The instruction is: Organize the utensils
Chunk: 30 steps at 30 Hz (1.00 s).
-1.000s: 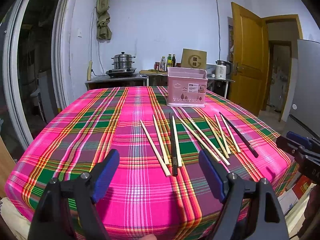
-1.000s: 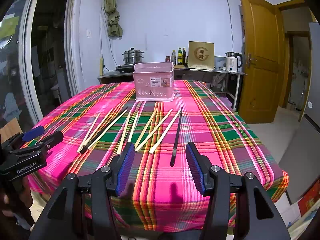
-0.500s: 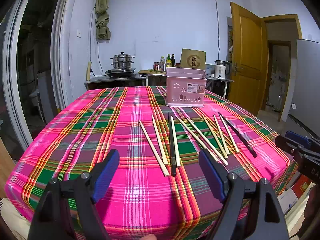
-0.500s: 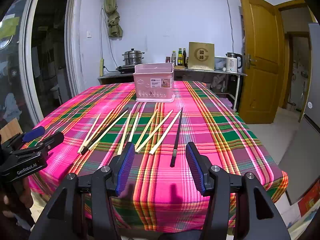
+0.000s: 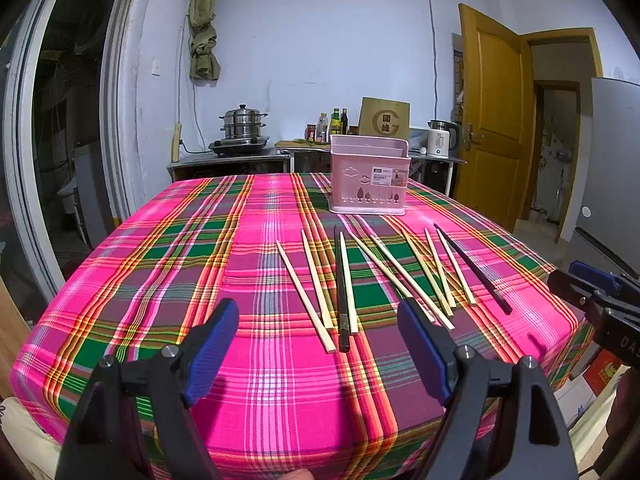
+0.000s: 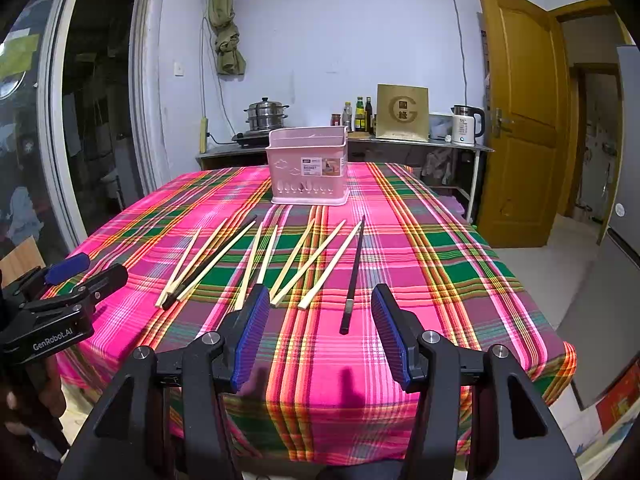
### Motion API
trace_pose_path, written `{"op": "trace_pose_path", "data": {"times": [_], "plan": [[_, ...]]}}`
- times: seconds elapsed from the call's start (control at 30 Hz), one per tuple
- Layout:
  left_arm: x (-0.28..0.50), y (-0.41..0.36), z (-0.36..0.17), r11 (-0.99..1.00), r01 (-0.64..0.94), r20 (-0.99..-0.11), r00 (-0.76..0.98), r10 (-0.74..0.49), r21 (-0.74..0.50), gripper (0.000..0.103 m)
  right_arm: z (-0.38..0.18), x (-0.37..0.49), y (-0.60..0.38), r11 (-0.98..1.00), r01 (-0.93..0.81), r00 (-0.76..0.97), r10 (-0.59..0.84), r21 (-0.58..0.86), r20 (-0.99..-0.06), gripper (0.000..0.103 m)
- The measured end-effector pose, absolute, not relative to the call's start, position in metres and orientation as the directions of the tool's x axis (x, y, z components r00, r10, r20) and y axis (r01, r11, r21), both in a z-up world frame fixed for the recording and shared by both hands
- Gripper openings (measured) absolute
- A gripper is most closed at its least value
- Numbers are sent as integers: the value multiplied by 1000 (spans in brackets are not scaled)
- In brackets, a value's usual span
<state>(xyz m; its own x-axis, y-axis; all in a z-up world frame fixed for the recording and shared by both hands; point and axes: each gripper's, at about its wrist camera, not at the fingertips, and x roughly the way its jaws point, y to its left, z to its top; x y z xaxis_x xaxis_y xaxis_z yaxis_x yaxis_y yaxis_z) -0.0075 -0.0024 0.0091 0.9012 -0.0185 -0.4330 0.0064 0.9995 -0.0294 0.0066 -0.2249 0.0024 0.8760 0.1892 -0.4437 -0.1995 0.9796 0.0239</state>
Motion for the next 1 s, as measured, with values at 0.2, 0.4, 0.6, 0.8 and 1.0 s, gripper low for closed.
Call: {"op": "trace_pose_path", "data": {"times": [0.2,0.4,0.6,0.8,1.0], "plan": [[-8,-3,10,999,8,-433,901,-20,-31,83,2,6,-225,980,-199,875,189,24,-445,54],[-9,-4,11,999,7,-434,901,-20,-32,83,2,6,-225,980,-199,876,189,24,-445,54],[-10,-4,10,999,9,-437,899,-23,-32,83,1,6,-225,980,-200,876,189,24,-444,54],[-3,-4,9,999,26,-448,893,-37,-30,83,2,8,-225,979,-200,873,190,24,-449,54],[15,0,5,998,50,-479,875,-67,-47,83,2,22,-224,979,-203,868,190,23,-458,54]]}}
